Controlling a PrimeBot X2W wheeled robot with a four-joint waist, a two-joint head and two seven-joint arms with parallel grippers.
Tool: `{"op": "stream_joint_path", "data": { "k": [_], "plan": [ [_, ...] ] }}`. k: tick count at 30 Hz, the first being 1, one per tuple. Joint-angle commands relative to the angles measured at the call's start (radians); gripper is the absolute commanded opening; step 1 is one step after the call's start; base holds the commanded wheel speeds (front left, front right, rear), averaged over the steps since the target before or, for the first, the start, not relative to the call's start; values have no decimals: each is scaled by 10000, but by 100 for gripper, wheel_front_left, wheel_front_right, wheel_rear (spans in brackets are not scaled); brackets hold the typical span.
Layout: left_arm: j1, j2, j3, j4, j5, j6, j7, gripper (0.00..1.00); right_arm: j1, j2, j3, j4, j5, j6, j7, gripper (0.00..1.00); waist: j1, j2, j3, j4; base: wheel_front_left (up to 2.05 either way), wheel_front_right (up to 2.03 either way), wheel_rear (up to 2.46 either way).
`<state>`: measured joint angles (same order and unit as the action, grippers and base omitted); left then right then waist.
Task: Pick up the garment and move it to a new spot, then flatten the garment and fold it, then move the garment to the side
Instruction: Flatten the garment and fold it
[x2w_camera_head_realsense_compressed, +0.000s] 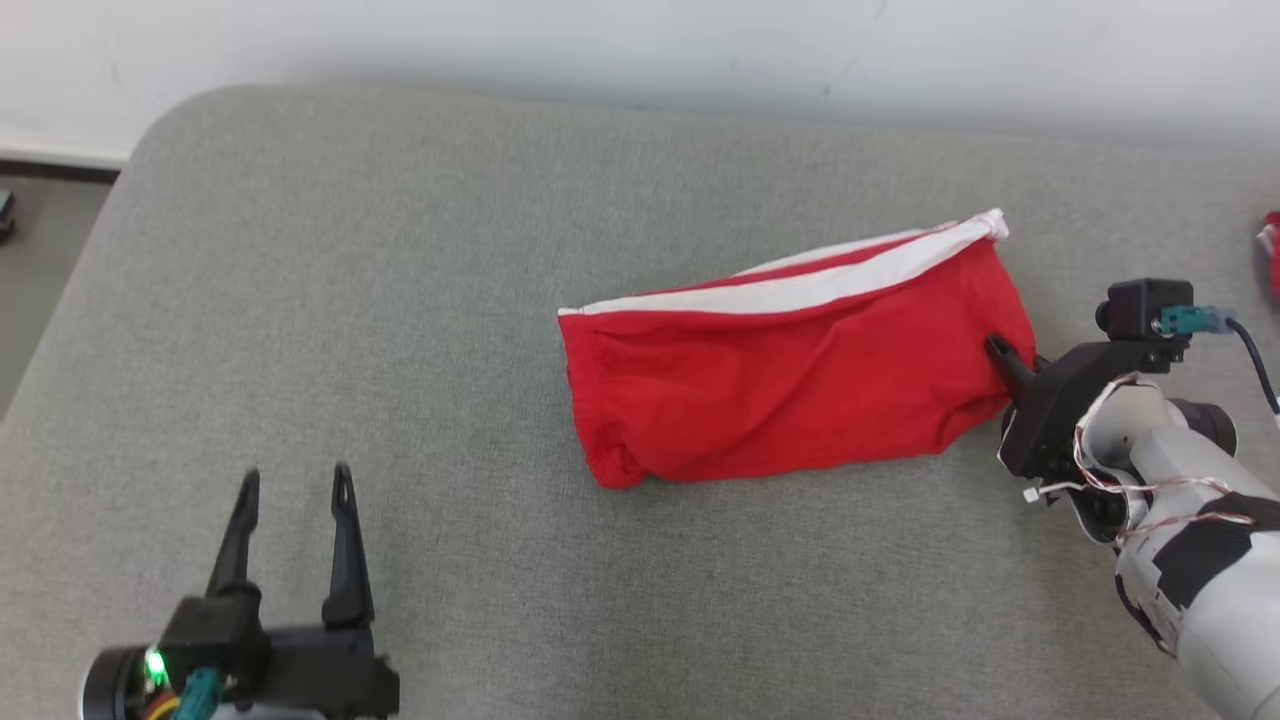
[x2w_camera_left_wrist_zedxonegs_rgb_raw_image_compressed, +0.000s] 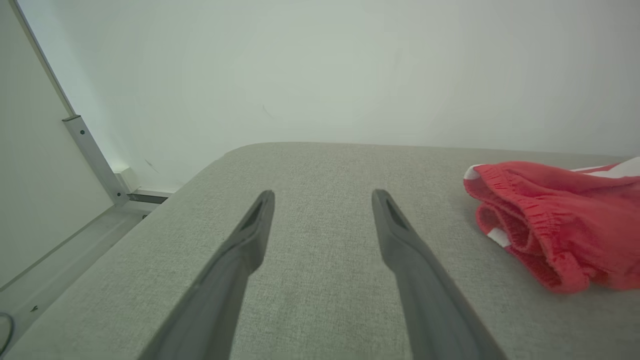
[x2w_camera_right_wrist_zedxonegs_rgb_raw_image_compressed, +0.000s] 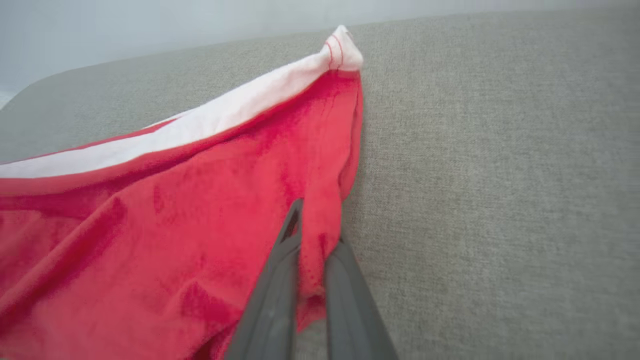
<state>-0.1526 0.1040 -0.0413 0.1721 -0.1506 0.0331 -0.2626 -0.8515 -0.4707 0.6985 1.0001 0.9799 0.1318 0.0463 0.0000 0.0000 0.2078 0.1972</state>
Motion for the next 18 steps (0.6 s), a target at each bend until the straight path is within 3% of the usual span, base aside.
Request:
{"op": "stream_joint_path", "data": {
  "k": [1, 9, 14, 17, 18],
  "plan": [
    [341, -13, 81, 70, 133, -47, -26, 100, 310, -71, 20, -236, 229, -29, -176, 0, 0, 0, -450, -173, 0, 0, 0],
    [1473, 52, 538, -89, 239, -96, -26, 100, 2172, -1047, 274, -2107, 1235, -29, -505, 0, 0, 0, -1483, -618, 0, 0, 0],
    [1995, -12, 657, -302, 319, -88, -26, 100, 3767, -1898, 148, -3235, 1842, -29, -608, 0, 0, 0, -1768, -771, 0, 0, 0],
    [2141, -38, 706, -411, 334, -64, -26, 100, 4319, -2095, 96, -3586, 1945, -29, -564, 0, 0, 0, -1818, -881, 0, 0, 0],
    [2189, -52, 712, -442, 340, -70, -26, 100, 4526, -2167, 70, -3737, 1989, -29, -512, 7, 0, 0, -1820, -928, 0, 0, 0]
  ]
}}
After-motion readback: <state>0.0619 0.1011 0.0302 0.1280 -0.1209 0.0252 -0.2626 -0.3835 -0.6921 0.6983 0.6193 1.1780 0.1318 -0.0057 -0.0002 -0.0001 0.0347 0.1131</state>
